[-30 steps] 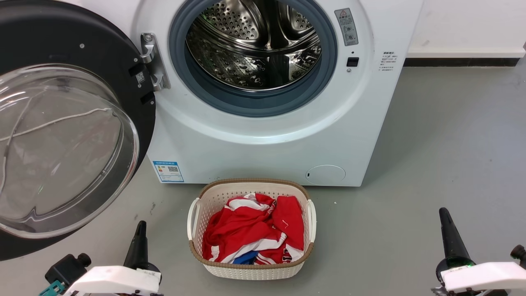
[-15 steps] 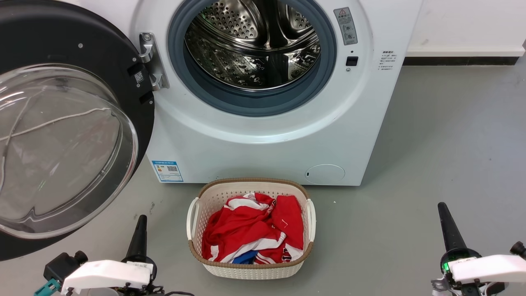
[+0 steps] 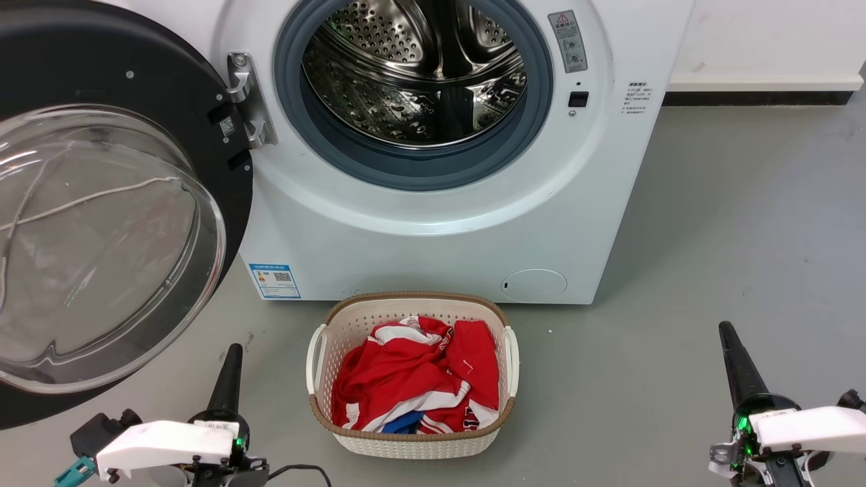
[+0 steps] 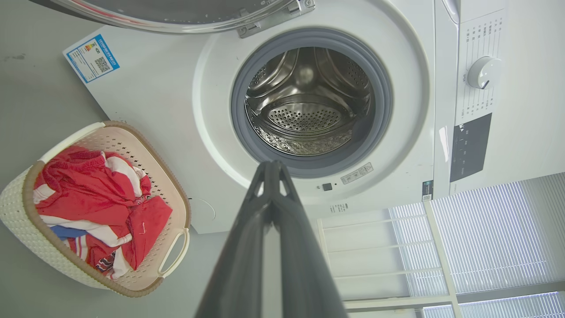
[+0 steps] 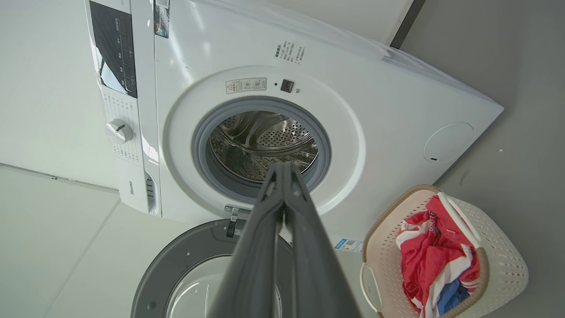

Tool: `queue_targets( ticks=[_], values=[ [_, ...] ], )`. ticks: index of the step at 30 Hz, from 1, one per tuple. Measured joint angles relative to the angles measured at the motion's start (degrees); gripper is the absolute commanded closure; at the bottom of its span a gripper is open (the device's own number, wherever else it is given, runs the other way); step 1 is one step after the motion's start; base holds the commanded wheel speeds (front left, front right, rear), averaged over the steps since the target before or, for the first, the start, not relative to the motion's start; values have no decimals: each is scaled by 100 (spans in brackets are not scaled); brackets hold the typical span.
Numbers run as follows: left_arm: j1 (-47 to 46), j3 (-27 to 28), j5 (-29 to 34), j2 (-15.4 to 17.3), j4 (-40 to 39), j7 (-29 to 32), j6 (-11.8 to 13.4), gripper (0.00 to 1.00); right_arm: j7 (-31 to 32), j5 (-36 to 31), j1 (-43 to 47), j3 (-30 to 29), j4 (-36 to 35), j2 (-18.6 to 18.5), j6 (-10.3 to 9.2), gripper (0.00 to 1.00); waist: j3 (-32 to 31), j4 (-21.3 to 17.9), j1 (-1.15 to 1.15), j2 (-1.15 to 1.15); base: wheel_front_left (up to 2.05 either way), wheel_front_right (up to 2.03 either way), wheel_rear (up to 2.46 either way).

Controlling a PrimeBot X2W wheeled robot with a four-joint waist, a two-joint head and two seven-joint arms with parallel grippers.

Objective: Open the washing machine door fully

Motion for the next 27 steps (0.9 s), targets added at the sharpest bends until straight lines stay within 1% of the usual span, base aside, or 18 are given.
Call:
queue_targets(
  ticks=[6,27],
  values=[
    [-82,23,-460,1,15,121,-10,100,119,426,-87,-27,59,1,0,100,7,-8,0,0,0,0,0],
    [-222,67,-1450,2,56,364,-60,100,388,1363,-278,-92,201,8,0,100,26,-27,0,0,0,0,0]
  ],
)
